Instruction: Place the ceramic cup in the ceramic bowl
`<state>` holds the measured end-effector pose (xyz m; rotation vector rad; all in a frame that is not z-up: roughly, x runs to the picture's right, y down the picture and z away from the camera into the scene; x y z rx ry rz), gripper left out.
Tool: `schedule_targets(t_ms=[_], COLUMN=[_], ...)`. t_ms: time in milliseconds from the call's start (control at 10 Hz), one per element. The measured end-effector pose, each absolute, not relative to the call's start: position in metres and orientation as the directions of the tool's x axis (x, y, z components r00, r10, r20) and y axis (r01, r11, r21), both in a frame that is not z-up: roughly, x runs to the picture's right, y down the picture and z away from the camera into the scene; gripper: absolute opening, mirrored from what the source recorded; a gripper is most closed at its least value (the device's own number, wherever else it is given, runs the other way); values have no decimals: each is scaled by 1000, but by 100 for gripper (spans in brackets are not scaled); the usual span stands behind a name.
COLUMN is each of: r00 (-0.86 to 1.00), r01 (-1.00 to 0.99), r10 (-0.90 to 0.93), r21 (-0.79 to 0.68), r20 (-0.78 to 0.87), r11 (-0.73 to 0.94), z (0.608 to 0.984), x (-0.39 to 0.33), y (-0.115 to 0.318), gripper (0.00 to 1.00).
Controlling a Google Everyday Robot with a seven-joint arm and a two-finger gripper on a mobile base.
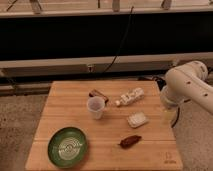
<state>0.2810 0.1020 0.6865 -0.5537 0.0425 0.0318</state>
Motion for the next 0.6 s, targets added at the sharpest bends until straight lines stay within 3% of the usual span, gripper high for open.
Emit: schedule_targets(t_ms=[600], r00=[998], r01=[48], r10=[-62], r21=[-447], r20=[-18], r11=[893], z=[705], x=[241], y=[71], gripper=[80])
